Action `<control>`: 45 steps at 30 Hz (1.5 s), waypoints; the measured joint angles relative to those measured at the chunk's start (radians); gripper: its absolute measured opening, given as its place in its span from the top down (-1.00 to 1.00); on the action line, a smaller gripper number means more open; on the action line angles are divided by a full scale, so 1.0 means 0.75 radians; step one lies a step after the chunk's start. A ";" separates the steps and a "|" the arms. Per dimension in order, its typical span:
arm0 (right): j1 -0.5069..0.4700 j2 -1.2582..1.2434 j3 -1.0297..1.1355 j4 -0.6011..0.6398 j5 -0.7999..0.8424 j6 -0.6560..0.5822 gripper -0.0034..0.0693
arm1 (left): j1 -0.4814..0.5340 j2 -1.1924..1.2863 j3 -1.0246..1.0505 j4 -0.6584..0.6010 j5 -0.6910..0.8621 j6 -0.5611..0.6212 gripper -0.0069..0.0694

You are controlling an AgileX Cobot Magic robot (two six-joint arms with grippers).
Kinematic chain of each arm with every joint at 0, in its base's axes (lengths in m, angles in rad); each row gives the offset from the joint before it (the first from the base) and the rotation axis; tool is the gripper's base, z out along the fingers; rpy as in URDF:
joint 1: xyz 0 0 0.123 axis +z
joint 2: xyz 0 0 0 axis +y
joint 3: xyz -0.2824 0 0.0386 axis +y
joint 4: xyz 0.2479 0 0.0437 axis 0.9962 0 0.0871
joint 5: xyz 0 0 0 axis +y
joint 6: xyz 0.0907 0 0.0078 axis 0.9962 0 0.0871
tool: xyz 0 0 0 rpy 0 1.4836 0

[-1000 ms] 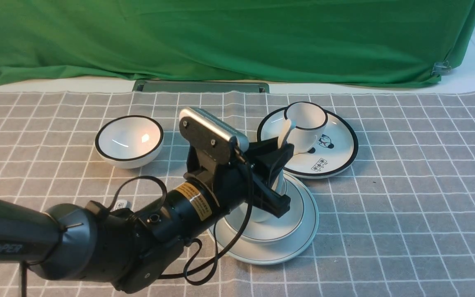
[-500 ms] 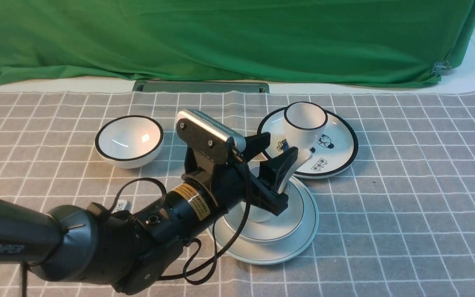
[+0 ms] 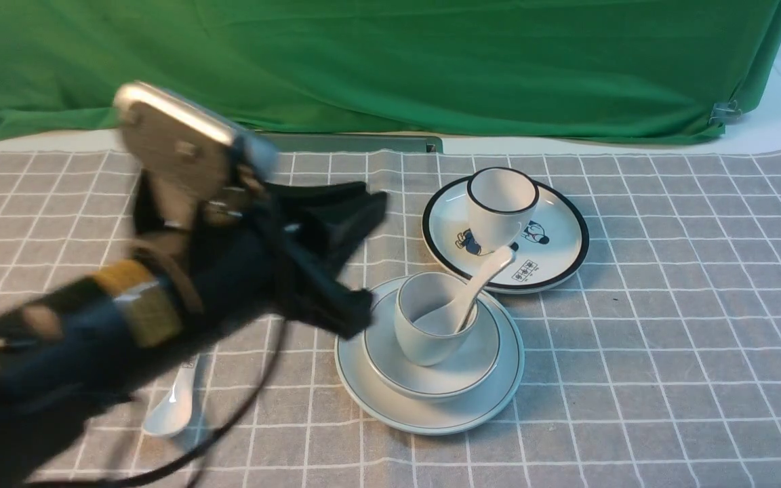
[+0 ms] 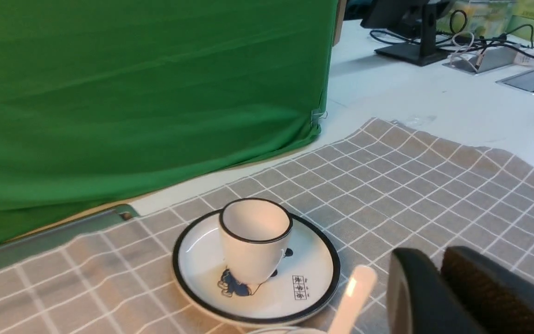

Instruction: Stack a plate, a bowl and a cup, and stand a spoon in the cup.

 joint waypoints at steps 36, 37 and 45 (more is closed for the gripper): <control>-0.074 -0.015 -0.005 -0.004 0.008 -0.006 0.52 | -0.001 -0.987 0.477 0.019 0.586 0.030 0.79; -0.107 -0.027 -0.005 -0.004 0.004 -0.008 0.53 | -0.001 -0.987 0.477 0.019 0.587 0.030 0.79; -0.615 -0.376 0.433 0.132 -0.494 -0.416 0.86 | -0.001 -0.987 0.477 0.020 0.589 0.030 0.79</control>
